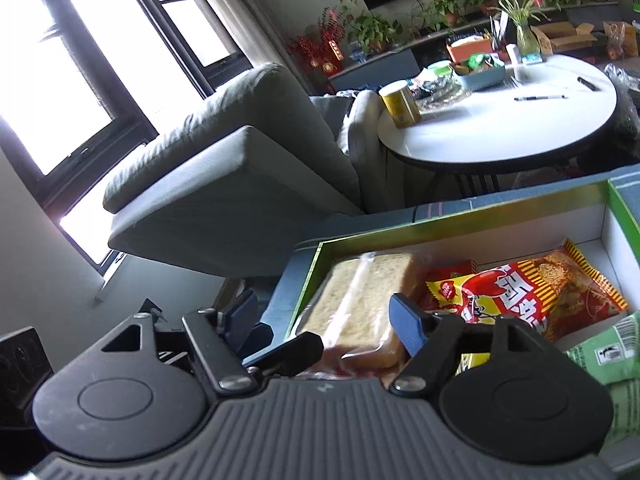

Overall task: Organize snacks
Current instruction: 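Lower the bread loaf into the green box and open the right gripper, then move the right gripper back toward the remaining snack packets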

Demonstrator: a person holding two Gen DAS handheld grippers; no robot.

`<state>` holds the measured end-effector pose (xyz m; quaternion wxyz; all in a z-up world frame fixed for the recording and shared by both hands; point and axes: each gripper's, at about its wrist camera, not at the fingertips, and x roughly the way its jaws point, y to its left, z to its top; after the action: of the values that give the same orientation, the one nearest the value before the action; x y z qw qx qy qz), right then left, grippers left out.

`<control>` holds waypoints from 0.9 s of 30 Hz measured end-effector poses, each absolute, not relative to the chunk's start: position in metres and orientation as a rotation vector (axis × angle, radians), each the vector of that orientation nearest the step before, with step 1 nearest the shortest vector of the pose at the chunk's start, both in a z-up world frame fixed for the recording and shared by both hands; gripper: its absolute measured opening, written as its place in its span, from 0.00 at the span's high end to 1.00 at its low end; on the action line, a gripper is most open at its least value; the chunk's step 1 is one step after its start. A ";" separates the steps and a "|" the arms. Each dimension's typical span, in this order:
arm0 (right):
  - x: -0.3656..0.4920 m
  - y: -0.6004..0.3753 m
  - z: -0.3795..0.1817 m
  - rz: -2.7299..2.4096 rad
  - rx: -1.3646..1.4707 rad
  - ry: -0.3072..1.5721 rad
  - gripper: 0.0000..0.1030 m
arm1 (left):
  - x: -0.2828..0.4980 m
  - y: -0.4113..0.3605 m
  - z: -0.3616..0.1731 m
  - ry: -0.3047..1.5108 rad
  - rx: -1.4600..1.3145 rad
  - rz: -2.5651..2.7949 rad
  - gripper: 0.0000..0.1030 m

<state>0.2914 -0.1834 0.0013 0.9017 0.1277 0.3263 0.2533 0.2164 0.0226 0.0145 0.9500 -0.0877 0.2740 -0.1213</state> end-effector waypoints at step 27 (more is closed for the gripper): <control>0.149 -0.275 -0.005 0.446 0.186 0.634 0.25 | 0.076 0.031 0.005 0.591 -0.291 -0.238 0.28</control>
<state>0.1489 -0.2749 -0.0048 0.9216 0.0906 0.3086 0.2173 0.0755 0.0312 0.0053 0.9393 -0.1426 0.2896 -0.1167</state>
